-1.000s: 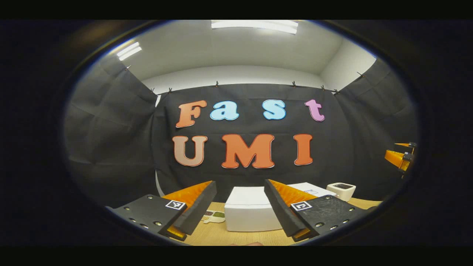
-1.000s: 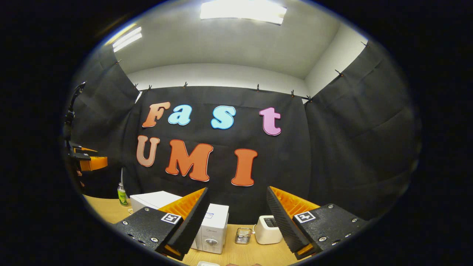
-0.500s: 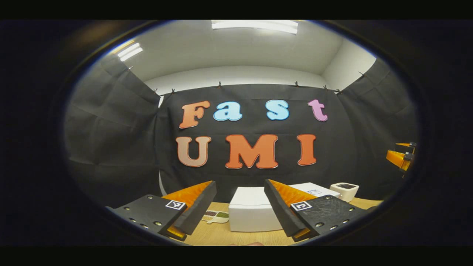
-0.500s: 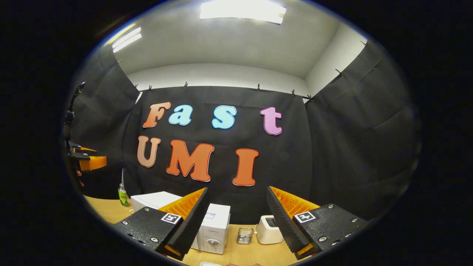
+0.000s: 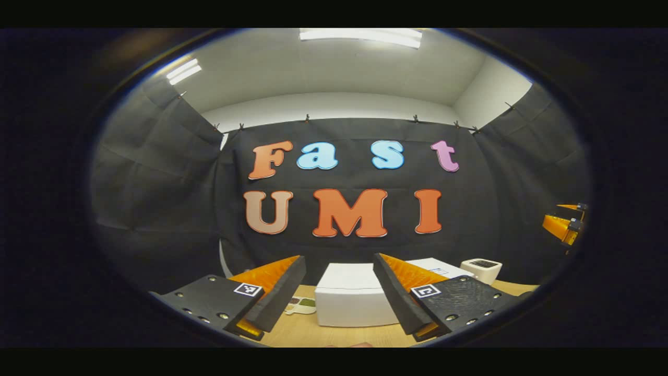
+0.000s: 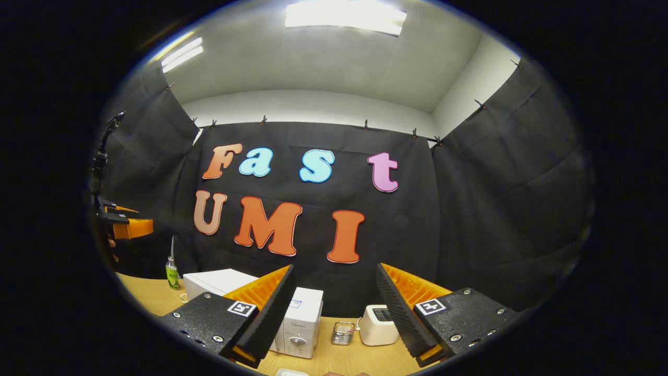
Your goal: Open the microwave oven with the left hand, put the food in, and close the microwave oven.
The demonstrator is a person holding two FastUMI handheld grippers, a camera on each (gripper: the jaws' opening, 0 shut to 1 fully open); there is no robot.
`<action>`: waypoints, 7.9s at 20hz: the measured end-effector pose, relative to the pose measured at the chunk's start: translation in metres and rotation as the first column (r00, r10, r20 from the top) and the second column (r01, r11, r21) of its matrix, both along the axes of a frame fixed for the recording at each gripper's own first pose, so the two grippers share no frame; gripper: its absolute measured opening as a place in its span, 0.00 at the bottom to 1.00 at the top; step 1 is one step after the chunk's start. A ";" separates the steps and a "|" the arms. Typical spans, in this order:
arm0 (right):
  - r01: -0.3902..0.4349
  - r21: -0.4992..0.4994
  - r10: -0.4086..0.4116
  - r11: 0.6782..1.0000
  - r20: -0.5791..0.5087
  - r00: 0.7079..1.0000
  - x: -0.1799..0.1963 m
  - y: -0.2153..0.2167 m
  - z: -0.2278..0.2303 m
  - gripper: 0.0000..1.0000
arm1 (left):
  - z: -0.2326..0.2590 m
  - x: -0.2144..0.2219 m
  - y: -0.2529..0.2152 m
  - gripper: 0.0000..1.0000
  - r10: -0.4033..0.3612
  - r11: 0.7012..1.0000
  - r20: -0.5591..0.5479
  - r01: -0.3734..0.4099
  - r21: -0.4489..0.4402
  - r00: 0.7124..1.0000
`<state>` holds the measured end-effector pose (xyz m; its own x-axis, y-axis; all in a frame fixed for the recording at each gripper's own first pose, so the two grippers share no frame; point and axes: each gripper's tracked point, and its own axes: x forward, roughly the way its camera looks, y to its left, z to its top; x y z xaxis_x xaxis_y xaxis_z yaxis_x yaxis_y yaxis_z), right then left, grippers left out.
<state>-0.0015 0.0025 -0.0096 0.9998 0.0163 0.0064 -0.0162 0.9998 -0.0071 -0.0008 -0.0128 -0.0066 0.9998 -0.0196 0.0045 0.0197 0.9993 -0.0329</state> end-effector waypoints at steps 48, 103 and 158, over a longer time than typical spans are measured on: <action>0.078 0.208 0.030 0.975 -0.470 0.882 -0.087 -0.057 -0.304 0.95 | -0.306 0.072 -0.265 0.15 -0.189 0.980 -0.371 0.197 -0.018 0.909; 0.276 0.511 0.265 0.814 -0.751 0.605 -0.130 0.056 -0.383 0.49 | -0.226 -0.177 0.082 0.27 -0.026 0.997 -0.222 0.040 0.062 0.975; 0.215 0.690 0.126 0.691 -0.409 0.904 0.192 0.318 -0.387 0.17 | -0.234 -0.218 0.238 0.89 0.204 0.979 -0.240 -0.197 0.053 0.949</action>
<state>0.1904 0.3201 -0.3971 0.9096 0.1331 -0.3936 0.1978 0.6944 0.6919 -0.2192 0.2250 -0.2403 0.9540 0.1847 -0.2363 -0.1862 0.9824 0.0160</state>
